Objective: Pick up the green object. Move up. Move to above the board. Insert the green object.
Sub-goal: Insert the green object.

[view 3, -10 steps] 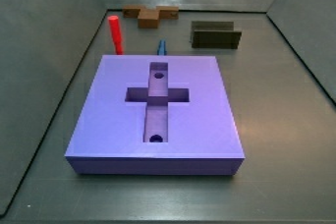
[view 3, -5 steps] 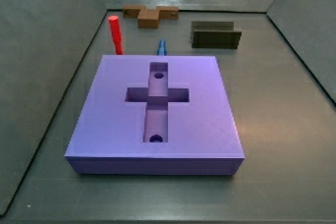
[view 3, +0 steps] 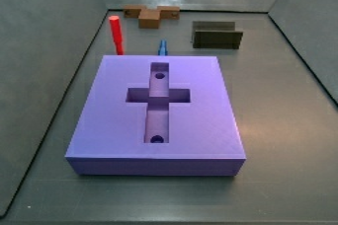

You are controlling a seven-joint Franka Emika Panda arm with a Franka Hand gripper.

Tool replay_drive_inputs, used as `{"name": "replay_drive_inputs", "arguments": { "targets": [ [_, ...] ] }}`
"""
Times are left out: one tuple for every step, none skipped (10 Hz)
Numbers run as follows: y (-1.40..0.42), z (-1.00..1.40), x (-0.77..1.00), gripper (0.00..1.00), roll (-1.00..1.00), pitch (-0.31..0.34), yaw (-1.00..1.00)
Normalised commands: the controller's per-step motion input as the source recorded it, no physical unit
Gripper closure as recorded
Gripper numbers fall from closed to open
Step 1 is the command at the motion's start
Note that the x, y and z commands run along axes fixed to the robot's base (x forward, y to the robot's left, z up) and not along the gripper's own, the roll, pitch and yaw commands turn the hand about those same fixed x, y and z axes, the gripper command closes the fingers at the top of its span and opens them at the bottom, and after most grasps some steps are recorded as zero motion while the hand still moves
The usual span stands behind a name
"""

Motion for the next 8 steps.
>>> {"name": "replay_drive_inputs", "arguments": {
  "targets": [
    [0.0, -0.44, 0.0, 1.0, -0.11, -0.059, 0.0],
    [-0.28, -0.79, 0.31, 1.0, 0.01, -0.026, 0.0],
    [-0.23, -1.0, 0.31, 1.0, 0.05, -0.077, 0.0],
    [-0.23, -1.0, 0.3, 1.0, 0.01, -0.076, 0.0],
    [-0.18, -1.0, 0.21, 1.0, 0.0, -0.09, 0.0],
    [-0.17, -0.97, 0.12, 1.0, 0.11, -0.099, 0.06],
    [-0.19, -0.88, 0.05, 1.0, 0.16, -0.099, 0.23],
    [-0.18, -0.8, 0.0, 1.0, 0.2, -0.11, 0.32]
  ]
}}
